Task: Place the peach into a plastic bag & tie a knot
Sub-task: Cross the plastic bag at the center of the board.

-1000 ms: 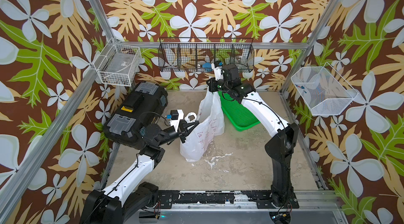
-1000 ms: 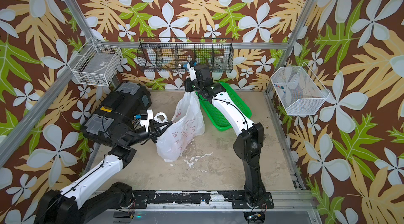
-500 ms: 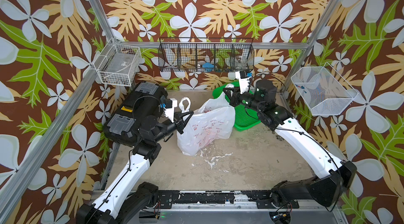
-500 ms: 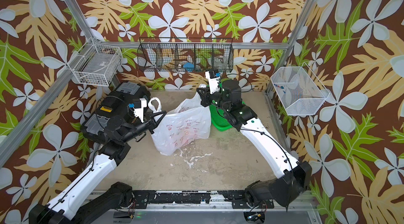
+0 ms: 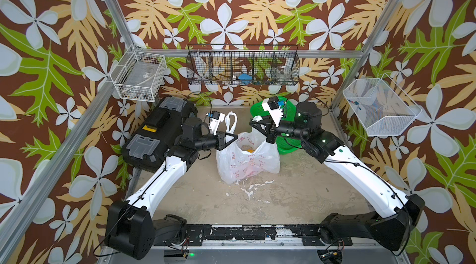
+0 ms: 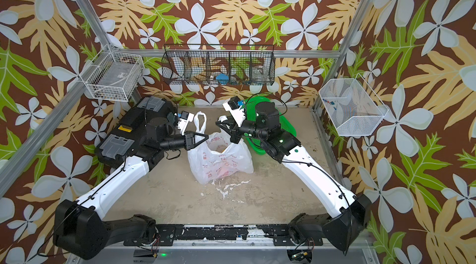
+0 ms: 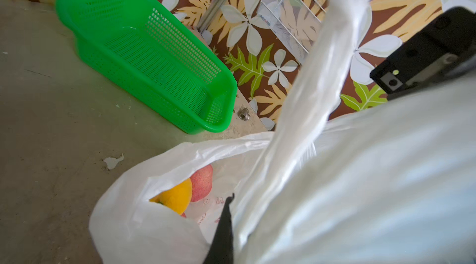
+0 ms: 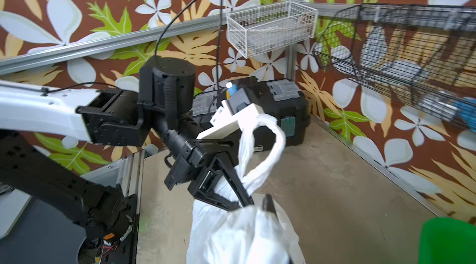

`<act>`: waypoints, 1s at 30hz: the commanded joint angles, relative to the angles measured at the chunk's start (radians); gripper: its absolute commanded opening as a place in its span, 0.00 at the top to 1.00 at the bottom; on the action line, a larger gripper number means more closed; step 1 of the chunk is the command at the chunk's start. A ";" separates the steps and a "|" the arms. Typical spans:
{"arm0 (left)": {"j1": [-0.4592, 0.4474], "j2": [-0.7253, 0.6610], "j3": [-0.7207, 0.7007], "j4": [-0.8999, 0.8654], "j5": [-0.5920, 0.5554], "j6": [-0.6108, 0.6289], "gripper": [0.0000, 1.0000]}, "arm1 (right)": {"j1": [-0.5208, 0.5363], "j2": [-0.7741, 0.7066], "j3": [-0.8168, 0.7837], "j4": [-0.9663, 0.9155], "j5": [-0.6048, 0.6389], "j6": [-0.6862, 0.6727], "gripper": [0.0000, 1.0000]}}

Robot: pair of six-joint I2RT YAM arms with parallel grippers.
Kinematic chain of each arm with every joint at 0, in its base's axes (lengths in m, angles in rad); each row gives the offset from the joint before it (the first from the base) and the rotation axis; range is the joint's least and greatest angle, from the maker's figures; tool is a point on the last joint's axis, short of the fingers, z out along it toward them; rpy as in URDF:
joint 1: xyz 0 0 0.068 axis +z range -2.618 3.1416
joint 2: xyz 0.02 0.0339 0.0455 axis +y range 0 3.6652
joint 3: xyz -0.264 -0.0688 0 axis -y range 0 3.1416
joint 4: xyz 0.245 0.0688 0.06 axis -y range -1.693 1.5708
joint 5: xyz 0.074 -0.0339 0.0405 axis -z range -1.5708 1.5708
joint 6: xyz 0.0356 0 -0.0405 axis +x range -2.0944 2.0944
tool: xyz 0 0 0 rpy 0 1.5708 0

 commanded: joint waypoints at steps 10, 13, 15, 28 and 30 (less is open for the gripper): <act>-0.037 0.086 0.097 -0.142 0.158 0.137 0.83 | 0.036 0.121 0.073 0.015 -0.160 -0.067 1.00; -0.037 0.066 0.089 -0.145 0.123 0.157 0.80 | 0.036 0.144 0.079 0.015 -0.185 -0.062 1.00; -0.036 0.053 0.095 -0.167 0.104 0.183 0.78 | 0.037 0.152 0.087 0.007 -0.199 -0.066 1.00; -0.034 -0.060 -0.010 -0.079 0.062 0.251 0.65 | 0.050 0.170 0.084 0.029 -0.224 -0.037 1.00; -0.033 -0.062 -0.015 -0.076 0.056 0.252 0.64 | 0.060 0.166 0.074 0.032 -0.224 -0.032 1.00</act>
